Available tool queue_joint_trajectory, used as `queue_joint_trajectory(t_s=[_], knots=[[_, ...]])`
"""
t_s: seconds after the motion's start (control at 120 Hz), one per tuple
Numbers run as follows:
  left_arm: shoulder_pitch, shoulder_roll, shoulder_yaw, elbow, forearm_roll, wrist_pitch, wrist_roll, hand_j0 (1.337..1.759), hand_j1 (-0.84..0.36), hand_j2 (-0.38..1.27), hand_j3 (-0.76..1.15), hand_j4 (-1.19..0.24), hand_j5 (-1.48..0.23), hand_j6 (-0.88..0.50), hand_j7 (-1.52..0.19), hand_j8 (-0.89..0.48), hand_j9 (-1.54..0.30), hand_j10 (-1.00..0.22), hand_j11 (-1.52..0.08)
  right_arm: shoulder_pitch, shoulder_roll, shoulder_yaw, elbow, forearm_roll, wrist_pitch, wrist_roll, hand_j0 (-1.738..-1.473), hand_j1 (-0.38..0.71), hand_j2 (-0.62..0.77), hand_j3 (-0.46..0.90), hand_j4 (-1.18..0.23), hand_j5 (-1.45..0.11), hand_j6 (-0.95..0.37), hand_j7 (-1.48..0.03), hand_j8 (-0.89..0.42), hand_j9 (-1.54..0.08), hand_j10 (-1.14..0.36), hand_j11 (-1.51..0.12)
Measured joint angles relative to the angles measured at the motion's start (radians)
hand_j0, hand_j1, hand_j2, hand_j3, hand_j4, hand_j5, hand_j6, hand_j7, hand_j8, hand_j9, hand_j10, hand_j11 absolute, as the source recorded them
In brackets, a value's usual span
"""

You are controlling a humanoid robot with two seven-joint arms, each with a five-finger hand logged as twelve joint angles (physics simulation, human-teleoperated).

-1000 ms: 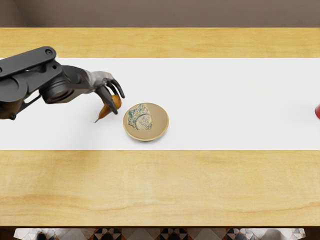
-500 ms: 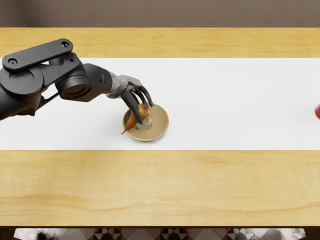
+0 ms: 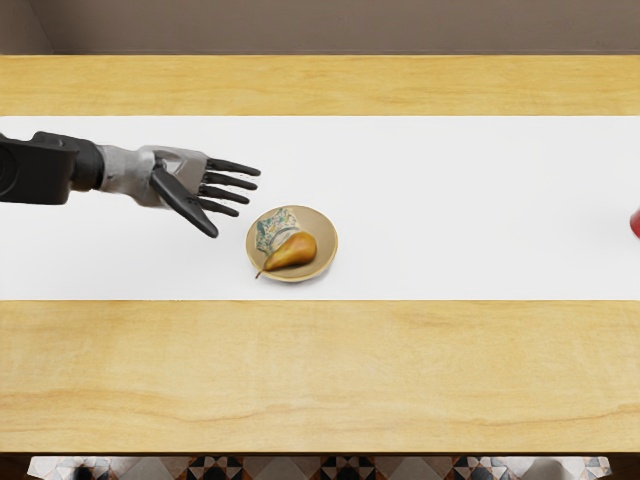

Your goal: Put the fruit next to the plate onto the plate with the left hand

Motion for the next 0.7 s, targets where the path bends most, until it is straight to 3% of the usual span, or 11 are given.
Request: queue_joint_trajectory(t_s=[0.05, 0.142, 0.367, 0.7], knots=[[0.053, 0.041, -0.062, 0.000, -0.061, -0.013, 0.000, 1.658, 0.27, 0.04, 0.00, -0.07, -0.09, -0.06, -0.09, -0.06, -0.09, -0.07, -0.09, 0.000, 0.000, 0.000, 0.000, 0.000, 0.000, 0.000, -1.658, -0.35, 0.00, 0.00, 0.00, 0.00, 0.00, 0.00, 0.00, 0.00, 0.00, 0.00], [0.082, 0.125, -0.123, 0.000, -0.129, -0.026, 0.000, 1.658, 0.29, 0.03, 0.00, -0.05, -0.07, -0.04, -0.07, -0.04, -0.07, -0.05, -0.07, 0.000, 0.000, 0.000, 0.000, 0.000, 0.000, 0.000, -1.658, -0.35, 0.00, 0.00, 0.00, 0.00, 0.00, 0.00, 0.00, 0.00, 0.00, 0.00], [0.136, 0.292, -0.155, 0.004, -0.174, -0.034, 0.000, 1.658, 0.31, 0.01, 0.00, -0.03, -0.04, -0.03, -0.04, -0.03, -0.04, -0.03, -0.04, 0.001, 0.000, 0.000, 0.000, 0.000, 0.000, 0.000, -1.658, -0.35, 0.00, 0.00, 0.00, 0.00, 0.00, 0.00, 0.00, 0.00, 0.00, 0.00], [0.138, 0.302, -0.159, 0.112, -0.176, -0.036, 0.000, 1.658, 0.32, 0.01, 0.00, -0.02, -0.03, -0.02, -0.03, -0.02, -0.03, -0.02, -0.03, 0.001, 0.000, 0.000, 0.000, 0.000, 0.000, 0.000, -1.658, -0.35, 0.00, 0.00, 0.00, 0.00, 0.00, 0.00, 0.00, 0.00, 0.00, 0.00]])
